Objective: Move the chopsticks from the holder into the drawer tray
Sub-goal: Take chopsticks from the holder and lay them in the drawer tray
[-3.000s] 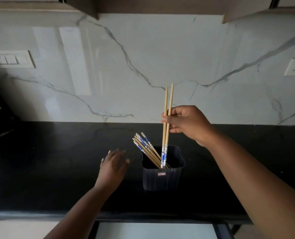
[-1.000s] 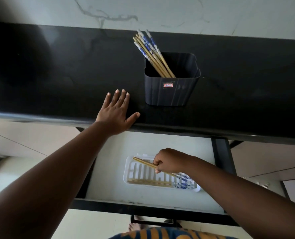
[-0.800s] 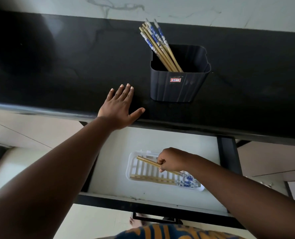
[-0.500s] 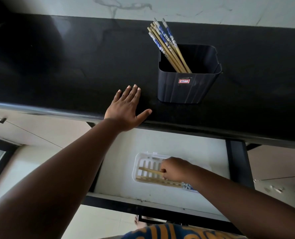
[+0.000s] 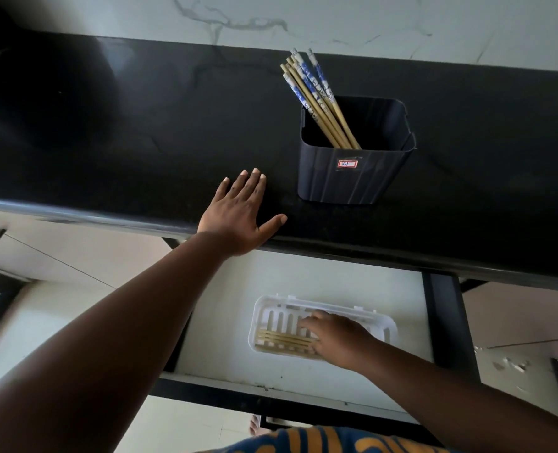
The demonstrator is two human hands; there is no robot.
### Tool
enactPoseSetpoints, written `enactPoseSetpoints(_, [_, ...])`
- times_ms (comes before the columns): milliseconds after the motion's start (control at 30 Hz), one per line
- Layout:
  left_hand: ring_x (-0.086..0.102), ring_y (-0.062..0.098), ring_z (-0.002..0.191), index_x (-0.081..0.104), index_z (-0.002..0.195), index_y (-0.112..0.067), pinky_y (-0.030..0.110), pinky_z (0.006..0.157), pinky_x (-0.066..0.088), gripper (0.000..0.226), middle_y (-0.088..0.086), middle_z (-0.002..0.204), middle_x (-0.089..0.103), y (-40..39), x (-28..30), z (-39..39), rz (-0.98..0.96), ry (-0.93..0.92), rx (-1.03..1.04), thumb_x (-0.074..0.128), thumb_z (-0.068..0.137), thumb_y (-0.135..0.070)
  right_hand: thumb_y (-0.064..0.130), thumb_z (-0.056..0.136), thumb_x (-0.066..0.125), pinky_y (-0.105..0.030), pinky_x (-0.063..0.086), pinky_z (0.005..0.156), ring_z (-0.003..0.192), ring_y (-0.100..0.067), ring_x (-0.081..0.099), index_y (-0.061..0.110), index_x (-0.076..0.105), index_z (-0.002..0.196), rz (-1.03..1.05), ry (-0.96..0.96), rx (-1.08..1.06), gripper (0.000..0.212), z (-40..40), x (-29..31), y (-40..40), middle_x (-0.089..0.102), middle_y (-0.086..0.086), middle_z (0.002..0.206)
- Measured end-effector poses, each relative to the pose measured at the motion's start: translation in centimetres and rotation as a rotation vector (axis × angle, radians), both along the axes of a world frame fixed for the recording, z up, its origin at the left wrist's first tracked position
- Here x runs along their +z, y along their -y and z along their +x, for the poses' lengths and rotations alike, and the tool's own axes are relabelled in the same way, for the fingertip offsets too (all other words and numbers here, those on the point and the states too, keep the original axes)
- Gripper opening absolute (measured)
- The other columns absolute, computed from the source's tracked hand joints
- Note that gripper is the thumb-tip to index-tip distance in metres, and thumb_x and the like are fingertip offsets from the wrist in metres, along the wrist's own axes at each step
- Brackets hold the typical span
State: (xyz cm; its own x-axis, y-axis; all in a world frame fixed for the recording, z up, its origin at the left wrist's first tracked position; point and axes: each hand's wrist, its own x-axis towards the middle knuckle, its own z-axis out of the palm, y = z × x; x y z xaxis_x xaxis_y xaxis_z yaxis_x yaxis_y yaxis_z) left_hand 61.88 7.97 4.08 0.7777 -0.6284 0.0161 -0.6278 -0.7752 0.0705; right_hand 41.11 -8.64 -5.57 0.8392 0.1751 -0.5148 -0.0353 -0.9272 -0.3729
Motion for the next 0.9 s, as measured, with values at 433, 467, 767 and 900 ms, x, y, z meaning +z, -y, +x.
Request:
enactPoseSetpoints(433, [-0.012, 0.017, 0.149, -0.001, 0.154, -0.015, 0.040, 0.120, -0.006, 0.110, 0.002, 0.163, -0.007, 0.3, 0.8, 0.3, 0.008, -0.067, 0.004, -0.009, 0.070, -0.085, 0.032, 0.077, 0.076, -0.027, 0.053, 0.069, 0.073, -0.007, 0.066, 0.027, 0.075, 0.088, 0.414, -0.031, -0.295, 0.012, 6.7, 22.5, 2.7, 0.076, 0.002, 0.085])
enactPoseSetpoints(467, [-0.012, 0.017, 0.149, -0.001, 0.154, -0.015, 0.040, 0.120, -0.006, 0.111, 0.002, 0.163, -0.007, 0.3, 0.7, 0.4, 0.008, -0.073, 0.008, -0.009, 0.069, -0.085, 0.027, 0.077, 0.074, -0.025, 0.051, 0.066, 0.069, -0.005, 0.065, 0.028, 0.076, 0.084, 0.476, 0.015, -0.316, 0.006, 7.3, 24.3, 2.8, 0.076, 0.003, 0.081])
enactPoseSetpoints(767, [-0.022, 0.015, 0.145, -0.008, 0.153, -0.017, 0.039, 0.118, -0.012, 0.111, -0.001, 0.161, -0.016, 0.4, 0.8, 0.7, 0.032, -0.125, 0.014, -0.007, 0.067, -0.087, 0.022, 0.079, 0.067, -0.023, 0.044, 0.066, 0.072, -0.012, 0.065, 0.023, 0.073, 0.075, 0.116, 0.641, -0.554, 0.007, 16.1, 28.0, 4.1, 0.068, 0.012, 0.068])
enactPoseSetpoints(900, [-0.025, 0.014, 0.143, -0.011, 0.153, -0.018, 0.039, 0.117, -0.014, 0.100, -0.001, 0.160, -0.019, 0.3, 0.9, 0.9, 0.066, -0.169, 0.021, 0.008, 0.079, -0.083, 0.029, 0.081, 0.069, -0.026, 0.034, 0.049, 0.073, -0.026, 0.059, 0.013, 0.057, 0.083, -0.131, 0.583, -0.509, 0.021, 18.4, 26.1, 3.6, 0.060, -0.003, 0.077])
